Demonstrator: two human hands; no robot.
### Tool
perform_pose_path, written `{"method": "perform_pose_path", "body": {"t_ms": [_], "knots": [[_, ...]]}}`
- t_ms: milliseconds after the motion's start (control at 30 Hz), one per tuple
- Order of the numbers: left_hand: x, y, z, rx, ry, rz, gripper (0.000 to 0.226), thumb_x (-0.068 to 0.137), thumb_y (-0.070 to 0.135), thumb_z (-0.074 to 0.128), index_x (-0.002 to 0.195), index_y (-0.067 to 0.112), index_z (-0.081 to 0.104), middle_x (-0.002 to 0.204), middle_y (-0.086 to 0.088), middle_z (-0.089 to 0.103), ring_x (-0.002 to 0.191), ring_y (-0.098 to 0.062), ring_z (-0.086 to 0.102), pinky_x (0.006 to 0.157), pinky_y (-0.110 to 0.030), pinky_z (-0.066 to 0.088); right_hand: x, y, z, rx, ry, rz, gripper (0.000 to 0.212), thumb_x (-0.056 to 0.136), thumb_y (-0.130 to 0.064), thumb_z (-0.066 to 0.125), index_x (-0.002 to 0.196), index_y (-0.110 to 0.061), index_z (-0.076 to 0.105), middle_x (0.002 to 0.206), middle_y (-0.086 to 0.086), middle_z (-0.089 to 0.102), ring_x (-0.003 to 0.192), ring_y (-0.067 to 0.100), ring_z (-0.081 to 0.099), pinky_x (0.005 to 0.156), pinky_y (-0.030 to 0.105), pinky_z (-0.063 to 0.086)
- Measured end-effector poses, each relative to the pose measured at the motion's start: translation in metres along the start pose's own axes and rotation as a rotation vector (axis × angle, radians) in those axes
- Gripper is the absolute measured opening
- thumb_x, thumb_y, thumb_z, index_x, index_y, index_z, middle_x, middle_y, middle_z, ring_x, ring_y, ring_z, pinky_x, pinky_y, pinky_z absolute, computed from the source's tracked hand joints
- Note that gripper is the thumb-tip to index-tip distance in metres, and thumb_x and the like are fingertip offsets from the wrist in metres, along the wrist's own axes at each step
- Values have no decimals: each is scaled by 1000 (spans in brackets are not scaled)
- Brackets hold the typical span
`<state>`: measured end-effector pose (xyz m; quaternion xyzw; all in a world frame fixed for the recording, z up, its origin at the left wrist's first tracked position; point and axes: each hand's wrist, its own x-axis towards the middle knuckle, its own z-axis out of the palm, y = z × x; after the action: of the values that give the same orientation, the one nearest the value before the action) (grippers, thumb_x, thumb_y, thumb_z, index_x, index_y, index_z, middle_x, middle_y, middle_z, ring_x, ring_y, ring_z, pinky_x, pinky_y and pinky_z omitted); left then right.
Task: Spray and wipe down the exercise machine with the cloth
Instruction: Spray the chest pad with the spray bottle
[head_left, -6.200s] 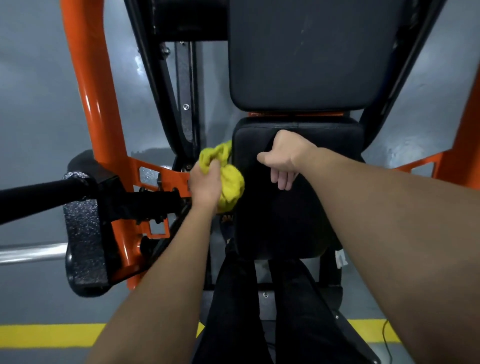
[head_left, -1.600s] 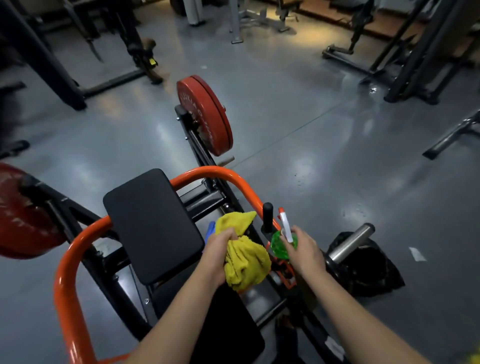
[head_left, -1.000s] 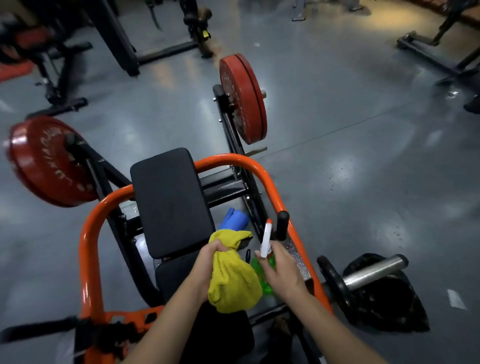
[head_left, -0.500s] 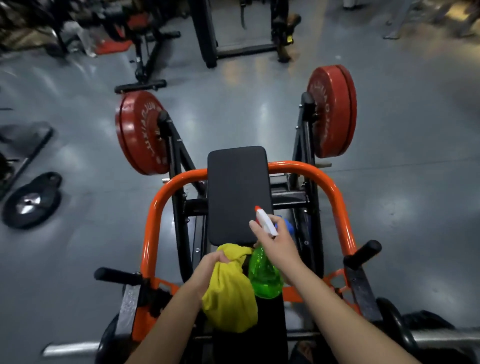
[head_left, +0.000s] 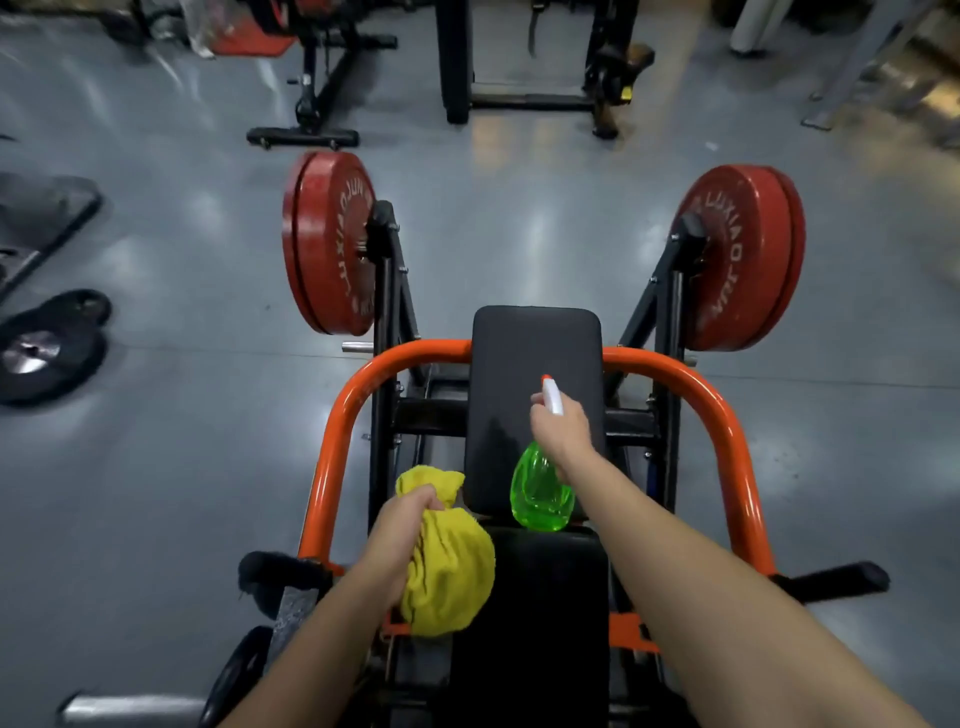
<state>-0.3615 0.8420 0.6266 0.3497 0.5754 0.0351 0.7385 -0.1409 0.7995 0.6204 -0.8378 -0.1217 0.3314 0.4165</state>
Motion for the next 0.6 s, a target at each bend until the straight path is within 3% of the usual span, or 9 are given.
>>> {"method": "perform_pose_path", "body": {"t_ms": [67, 133, 300, 500, 600], "knots": [[1, 6, -14, 6, 45, 30, 15, 78, 14, 61, 91, 7, 61, 82, -15, 57, 72, -29, 59, 71, -38, 50, 9, -10, 11, -48, 41, -4, 27, 97, -19, 48, 115, -16, 67, 118, 7, 65, 108, 29, 60, 93, 37, 49], [3, 10, -25, 1, 58, 26, 2, 83, 8, 57, 85, 8, 58, 73, -12, 56, 66, -27, 57, 66, -36, 49, 15, -18, 21, -112, 80, -5, 23, 97, -20, 47, 109, -10, 65, 112, 10, 65, 103, 34, 61, 89, 39, 50], [11, 16, -47, -53, 40, -19, 8, 81, 9, 55, 75, 13, 51, 63, -6, 50, 59, -25, 52, 69, -38, 47, 17, -14, 29, -248, 115, 61, 19, 89, -15, 50, 100, -7, 64, 102, 12, 64, 97, 39, 62, 86, 38, 50], [14, 15, -45, -47, 1, -31, 11, 84, 8, 53, 75, 12, 51, 63, -7, 50, 58, -25, 51, 63, -35, 47, 22, 21, 9, -252, 110, 170, 31, 93, -16, 50, 120, -8, 65, 122, 15, 64, 110, 38, 61, 90, 38, 48], [16, 13, -40, -44, -20, -35, 12, 85, 8, 52, 74, 12, 51, 62, -6, 49, 58, -24, 50, 64, -35, 46, 18, 41, -6, -267, 90, 199, 33, 94, -16, 50, 123, -11, 65, 120, 13, 63, 109, 37, 61, 88, 36, 47]]}}
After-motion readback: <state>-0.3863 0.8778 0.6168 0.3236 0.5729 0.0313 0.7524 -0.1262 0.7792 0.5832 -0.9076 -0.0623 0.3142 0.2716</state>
